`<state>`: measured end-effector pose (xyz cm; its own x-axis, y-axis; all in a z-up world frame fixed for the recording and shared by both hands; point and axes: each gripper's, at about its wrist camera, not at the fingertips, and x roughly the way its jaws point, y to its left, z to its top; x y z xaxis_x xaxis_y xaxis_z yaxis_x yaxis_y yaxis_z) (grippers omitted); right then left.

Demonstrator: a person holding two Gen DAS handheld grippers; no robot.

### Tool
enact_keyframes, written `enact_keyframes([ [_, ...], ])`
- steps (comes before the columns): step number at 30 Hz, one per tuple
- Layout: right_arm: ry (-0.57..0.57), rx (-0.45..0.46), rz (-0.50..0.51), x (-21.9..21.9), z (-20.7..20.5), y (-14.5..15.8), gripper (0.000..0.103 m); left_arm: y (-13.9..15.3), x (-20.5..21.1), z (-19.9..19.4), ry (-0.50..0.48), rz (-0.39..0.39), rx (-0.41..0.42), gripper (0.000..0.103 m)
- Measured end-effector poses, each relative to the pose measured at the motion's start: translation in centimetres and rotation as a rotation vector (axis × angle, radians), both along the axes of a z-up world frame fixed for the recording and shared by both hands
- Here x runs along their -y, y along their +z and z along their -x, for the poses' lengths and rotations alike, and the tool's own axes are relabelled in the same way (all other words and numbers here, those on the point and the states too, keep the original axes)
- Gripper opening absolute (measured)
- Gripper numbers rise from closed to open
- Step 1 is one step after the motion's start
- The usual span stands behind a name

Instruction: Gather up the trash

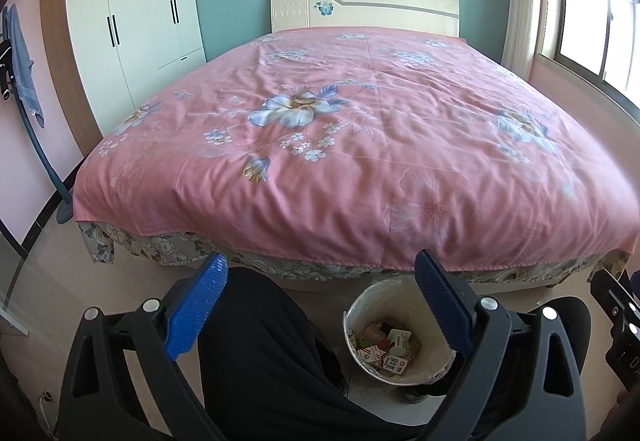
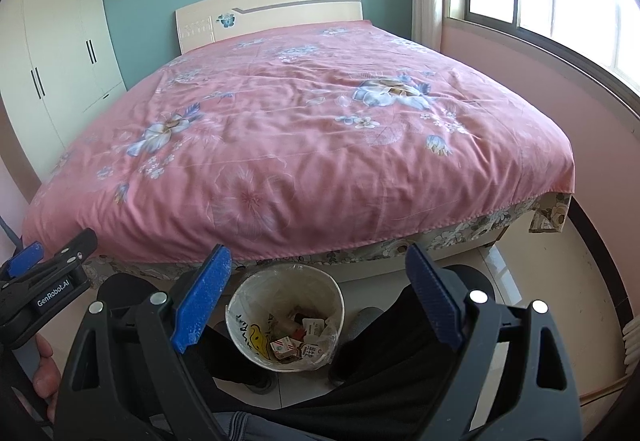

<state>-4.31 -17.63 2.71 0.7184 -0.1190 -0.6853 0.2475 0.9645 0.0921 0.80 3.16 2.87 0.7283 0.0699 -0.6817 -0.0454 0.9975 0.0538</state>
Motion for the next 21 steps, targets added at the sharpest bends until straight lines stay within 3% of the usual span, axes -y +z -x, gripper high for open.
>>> enact_keyframes([
  [21, 0.017, -0.014, -0.010, -0.21, -0.10, -0.43, 0.087, -0.11, 0.24, -0.08, -0.011, -0.007, 0.000, 0.096],
])
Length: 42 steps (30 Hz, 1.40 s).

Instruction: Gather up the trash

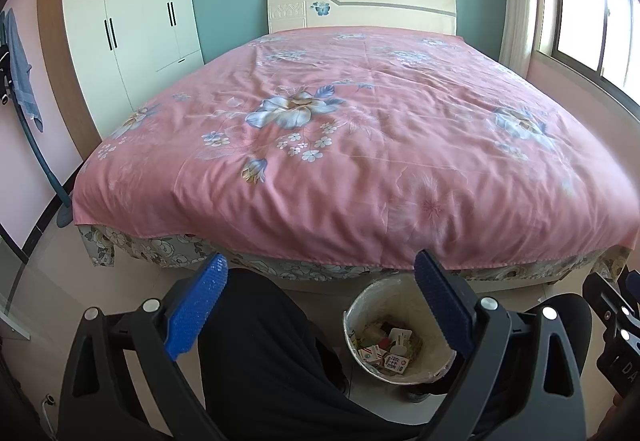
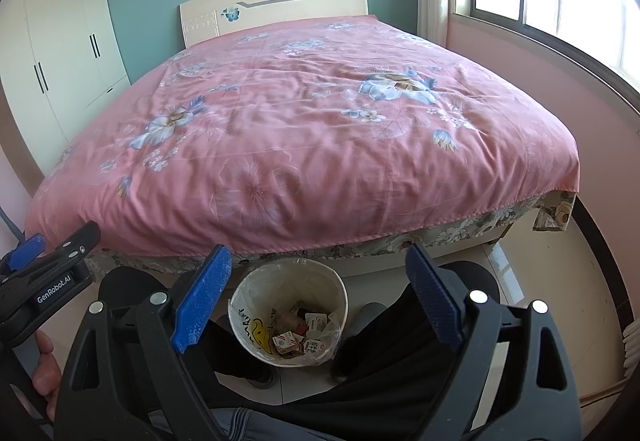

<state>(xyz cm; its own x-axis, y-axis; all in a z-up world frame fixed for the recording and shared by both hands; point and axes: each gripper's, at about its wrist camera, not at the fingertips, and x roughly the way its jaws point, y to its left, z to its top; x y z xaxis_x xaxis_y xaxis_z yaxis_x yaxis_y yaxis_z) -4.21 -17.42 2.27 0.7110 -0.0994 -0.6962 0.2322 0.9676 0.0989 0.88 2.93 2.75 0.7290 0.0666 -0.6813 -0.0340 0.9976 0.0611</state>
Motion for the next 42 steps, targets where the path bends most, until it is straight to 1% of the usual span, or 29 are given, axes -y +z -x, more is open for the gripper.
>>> enact_keyframes([
  [22, 0.007, -0.006, 0.001, -0.25, -0.22, -0.25, 0.087, -0.05, 0.18, -0.01, -0.006, -0.003, 0.000, 0.096],
  [26, 0.009, -0.005, 0.002, -0.26, -0.25, -0.23, 0.087, -0.25, 0.16, -0.21, -0.002, -0.009, -0.016, 0.096],
  [40, 0.017, -0.009, -0.001, -0.52, -0.26, -0.46, 0.087, -0.26, 0.03, -0.27, -0.007, -0.013, -0.008, 0.096],
  [42, 0.018, -0.009, 0.000, -0.49, -0.28, -0.46, 0.087, -0.20, -0.18, -0.25, -0.006, -0.003, -0.005, 0.096],
])
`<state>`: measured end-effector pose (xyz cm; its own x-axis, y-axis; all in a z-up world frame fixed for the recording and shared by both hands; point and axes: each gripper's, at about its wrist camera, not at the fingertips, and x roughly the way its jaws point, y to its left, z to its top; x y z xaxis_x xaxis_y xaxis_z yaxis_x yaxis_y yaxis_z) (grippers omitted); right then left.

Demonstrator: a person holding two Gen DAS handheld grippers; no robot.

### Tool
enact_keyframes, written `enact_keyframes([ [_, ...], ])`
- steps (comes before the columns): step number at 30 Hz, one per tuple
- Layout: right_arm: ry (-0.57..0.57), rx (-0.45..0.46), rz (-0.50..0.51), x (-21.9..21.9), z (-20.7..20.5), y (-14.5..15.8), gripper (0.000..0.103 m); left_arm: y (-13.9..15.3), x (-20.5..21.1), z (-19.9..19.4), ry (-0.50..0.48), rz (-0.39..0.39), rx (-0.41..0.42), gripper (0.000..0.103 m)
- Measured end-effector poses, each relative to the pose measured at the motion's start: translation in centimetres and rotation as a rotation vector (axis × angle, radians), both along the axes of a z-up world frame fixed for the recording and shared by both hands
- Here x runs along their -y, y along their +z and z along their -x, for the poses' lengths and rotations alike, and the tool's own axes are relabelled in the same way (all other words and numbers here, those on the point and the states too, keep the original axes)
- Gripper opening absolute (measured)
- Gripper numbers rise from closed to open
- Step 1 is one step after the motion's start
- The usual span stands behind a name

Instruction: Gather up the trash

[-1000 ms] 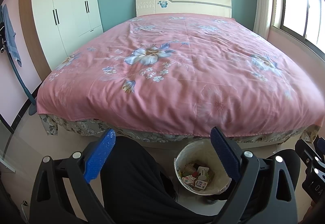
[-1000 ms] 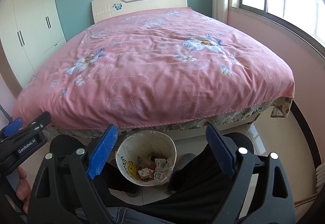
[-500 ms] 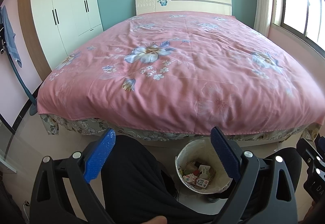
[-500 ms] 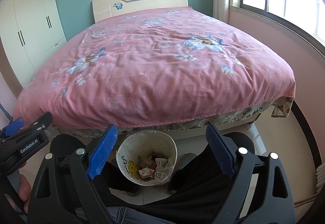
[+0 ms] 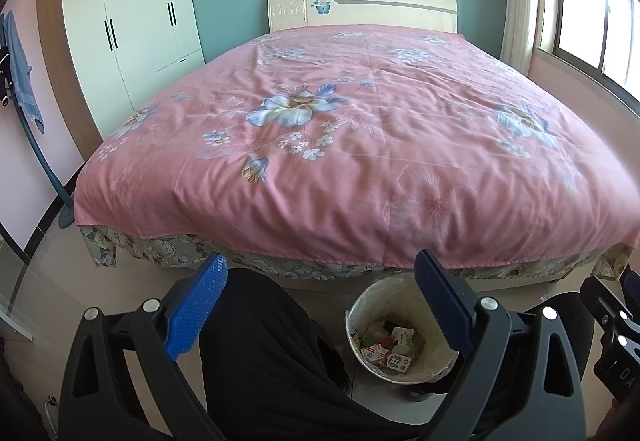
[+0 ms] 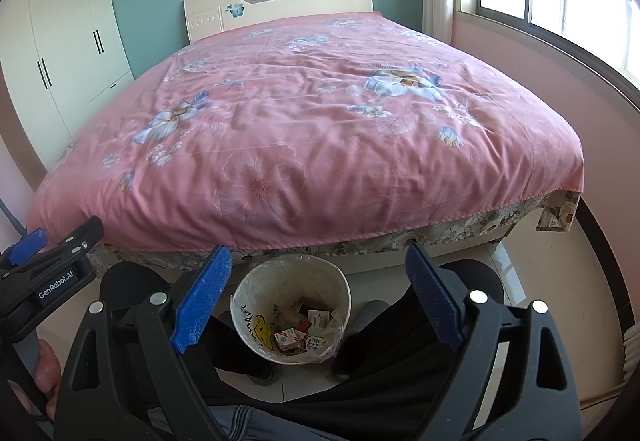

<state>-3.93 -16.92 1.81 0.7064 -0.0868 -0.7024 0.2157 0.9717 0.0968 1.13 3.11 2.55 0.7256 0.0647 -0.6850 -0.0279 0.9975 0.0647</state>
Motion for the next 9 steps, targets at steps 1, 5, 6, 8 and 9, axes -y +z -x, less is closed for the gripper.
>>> enact_keyframes([
  [1, 0.000, 0.000, -0.001, -0.01, 0.00, -0.02, 0.087, -0.01, -0.05, -0.03, -0.002, 0.003, -0.001, 0.096],
  [5, 0.001, -0.001, -0.001, 0.04, 0.00, -0.01, 0.087, -0.07, -0.01, -0.10, -0.014, 0.005, -0.006, 0.096],
  [6, 0.002, -0.001, -0.002, -0.01, 0.01, -0.02, 0.087, -0.04, -0.01, -0.08, -0.013, 0.003, -0.004, 0.096],
  [8, 0.002, -0.001, -0.003, 0.01, 0.03, -0.02, 0.087, -0.06, -0.05, -0.15, -0.009, 0.002, -0.007, 0.096],
  [9, 0.002, -0.001, -0.003, 0.01, 0.03, -0.02, 0.087, -0.10, -0.09, -0.19, -0.010, 0.006, -0.010, 0.096],
])
